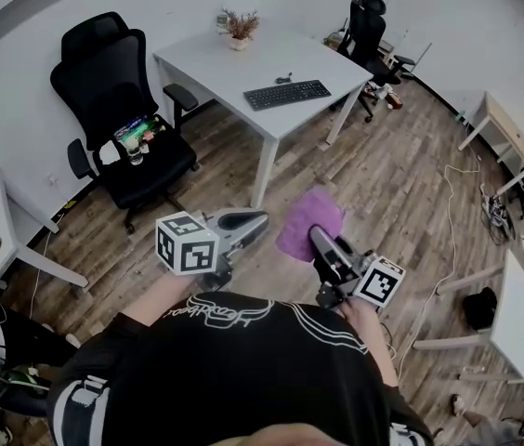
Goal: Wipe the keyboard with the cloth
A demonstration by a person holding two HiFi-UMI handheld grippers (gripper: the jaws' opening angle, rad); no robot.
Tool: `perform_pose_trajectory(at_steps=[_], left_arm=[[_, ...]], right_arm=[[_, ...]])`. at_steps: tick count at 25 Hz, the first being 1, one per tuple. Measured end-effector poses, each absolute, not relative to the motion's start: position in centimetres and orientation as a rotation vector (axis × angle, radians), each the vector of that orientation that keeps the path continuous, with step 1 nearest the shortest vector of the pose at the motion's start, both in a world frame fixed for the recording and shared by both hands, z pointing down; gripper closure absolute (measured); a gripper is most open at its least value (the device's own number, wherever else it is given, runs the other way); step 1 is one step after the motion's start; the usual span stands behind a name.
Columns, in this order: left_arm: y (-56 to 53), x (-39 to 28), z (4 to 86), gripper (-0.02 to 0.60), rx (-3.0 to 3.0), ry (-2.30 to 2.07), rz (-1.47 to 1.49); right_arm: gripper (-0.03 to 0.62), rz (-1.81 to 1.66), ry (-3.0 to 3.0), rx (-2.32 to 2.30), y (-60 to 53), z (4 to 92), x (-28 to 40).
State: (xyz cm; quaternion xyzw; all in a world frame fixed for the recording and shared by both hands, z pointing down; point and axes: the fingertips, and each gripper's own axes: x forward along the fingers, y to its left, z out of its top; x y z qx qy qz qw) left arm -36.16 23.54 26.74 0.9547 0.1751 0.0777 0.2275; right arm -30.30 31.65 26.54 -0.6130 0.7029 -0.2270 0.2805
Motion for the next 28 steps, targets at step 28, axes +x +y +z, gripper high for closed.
perform_pose_trajectory(at_steps=[28], left_arm=[[20.3, 0.7, 35.4, 0.575, 2.51, 0.185, 0.404]], right_arm=[[0.536, -0.847, 1.858, -1.537, 28.7, 35.3, 7.6]])
